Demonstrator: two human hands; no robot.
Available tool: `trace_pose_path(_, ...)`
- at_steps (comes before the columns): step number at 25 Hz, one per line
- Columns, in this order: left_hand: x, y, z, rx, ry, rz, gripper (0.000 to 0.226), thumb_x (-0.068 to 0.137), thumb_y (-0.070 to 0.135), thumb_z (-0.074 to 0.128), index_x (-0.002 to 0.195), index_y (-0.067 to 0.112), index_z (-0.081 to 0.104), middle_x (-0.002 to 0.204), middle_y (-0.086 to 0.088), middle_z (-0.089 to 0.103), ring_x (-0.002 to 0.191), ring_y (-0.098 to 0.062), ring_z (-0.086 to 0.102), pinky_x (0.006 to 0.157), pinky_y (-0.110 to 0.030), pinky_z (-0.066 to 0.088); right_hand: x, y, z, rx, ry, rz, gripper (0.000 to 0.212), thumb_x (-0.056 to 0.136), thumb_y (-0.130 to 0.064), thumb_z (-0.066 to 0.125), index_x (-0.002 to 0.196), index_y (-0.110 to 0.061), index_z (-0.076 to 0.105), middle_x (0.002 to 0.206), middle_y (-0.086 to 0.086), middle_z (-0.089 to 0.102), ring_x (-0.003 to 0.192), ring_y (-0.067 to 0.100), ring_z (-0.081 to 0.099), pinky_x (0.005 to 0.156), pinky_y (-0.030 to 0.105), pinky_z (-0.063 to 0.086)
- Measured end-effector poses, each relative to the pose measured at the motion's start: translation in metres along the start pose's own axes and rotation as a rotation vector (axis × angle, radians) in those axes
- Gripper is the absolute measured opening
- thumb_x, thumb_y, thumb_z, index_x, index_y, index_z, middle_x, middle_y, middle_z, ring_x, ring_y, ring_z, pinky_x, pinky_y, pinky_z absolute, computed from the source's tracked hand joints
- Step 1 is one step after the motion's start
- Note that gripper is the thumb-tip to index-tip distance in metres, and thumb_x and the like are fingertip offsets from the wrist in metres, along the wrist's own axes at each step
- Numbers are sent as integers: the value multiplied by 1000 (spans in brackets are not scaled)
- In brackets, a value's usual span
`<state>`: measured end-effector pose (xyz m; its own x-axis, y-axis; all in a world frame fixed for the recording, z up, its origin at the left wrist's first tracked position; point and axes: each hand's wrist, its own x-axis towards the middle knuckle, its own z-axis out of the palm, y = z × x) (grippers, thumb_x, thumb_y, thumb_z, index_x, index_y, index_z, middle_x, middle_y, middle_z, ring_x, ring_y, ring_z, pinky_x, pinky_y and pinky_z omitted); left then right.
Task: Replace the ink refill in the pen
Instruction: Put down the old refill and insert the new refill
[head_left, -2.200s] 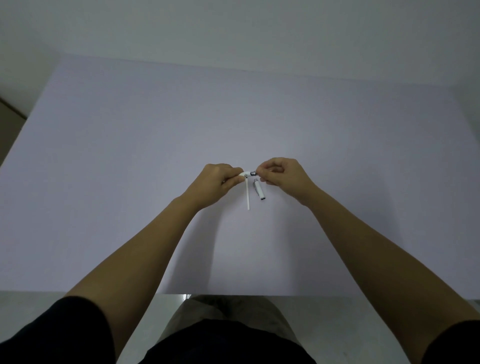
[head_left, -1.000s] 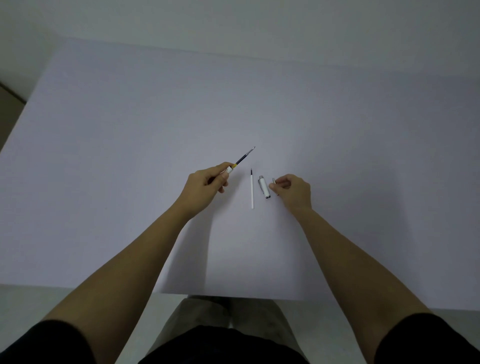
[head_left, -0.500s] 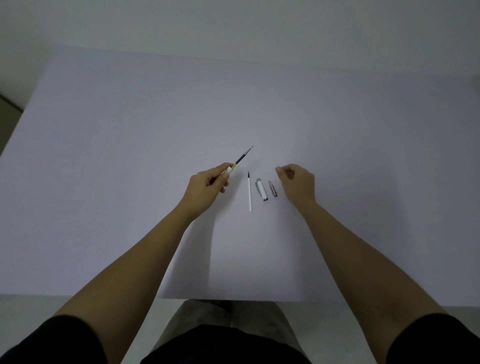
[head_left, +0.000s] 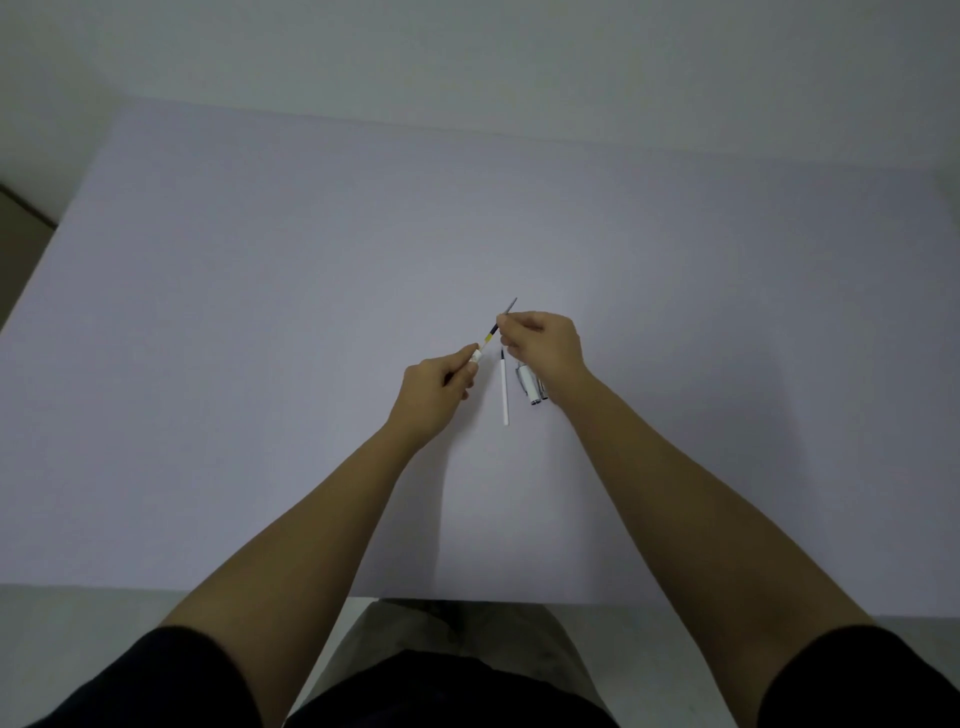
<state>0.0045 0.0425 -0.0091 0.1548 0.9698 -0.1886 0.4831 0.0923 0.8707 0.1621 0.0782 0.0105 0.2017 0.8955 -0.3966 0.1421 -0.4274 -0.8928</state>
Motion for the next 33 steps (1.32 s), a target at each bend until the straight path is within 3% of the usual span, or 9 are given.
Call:
trace_pose_path(4,-8,-22,-20,118,-22,-33,26,95,31,47,92,16,67,76,-3,66,61,2,58,64,-17,43,9,-8,7,259,97,62,18,86,-17,63,95,0,65,81,9,68,66,6,66,57,11,54)
trace_pose_path(8,-5,-37,-40,152,87,-118,37,96,36,44,95,8,69,78,-5,68,68,-14,63,71,-23,42,9,0,17,-11,102,-1,13,82,-18,67,84,-5,68,86,19,73,67,15,68,65,21,58)
trace_pose_path(11,3,-32,-49,147,127,-111,38,96,36,44,93,7,68,76,-5,68,63,-9,62,66,-21,44,3,16,36,-297,62,-19,17,81,-18,69,86,-2,71,87,19,74,79,27,70,80,38,57)
trace_pose_path(15,10,-29,-55,145,131,-99,42,95,39,43,90,5,67,77,-8,70,61,0,60,62,-8,42,0,28,54,-585,47,-77,20,83,-20,66,90,-3,72,90,16,75,87,28,68,77,32,53)
trace_pose_path(17,13,-28,-57,151,136,-101,43,95,40,43,87,5,67,76,-8,70,60,5,58,58,-2,39,0,31,58,-633,47,-85,20,84,-20,65,90,-3,72,90,16,75,86,27,68,70,25,47)
trace_pose_path(19,15,-29,-58,142,136,-97,43,95,39,43,88,5,67,77,-9,70,61,3,59,59,-5,40,1,32,61,-641,61,-82,20,83,-21,66,90,-3,72,89,16,75,84,26,68,65,21,42)
trace_pose_path(25,18,-29,-54,155,126,-85,42,96,38,42,88,4,66,78,-13,70,59,5,58,59,-2,37,0,26,57,-668,84,-105,23,83,-24,66,89,-2,72,89,15,75,84,27,68,65,22,42)
trace_pose_path(29,21,-21,-43,139,99,-65,45,96,38,42,84,1,64,78,-18,69,58,0,58,62,-8,40,-5,25,35,-718,130,-105,21,85,-23,64,88,-2,70,88,14,74,85,27,67,68,21,40)
trace_pose_path(33,24,-13,-33,127,82,-54,45,96,36,43,81,-2,62,77,-23,68,57,4,57,58,-3,39,-8,24,23,-824,84,-96,24,83,-21,63,82,2,68,82,18,71,80,32,65,63,25,41)
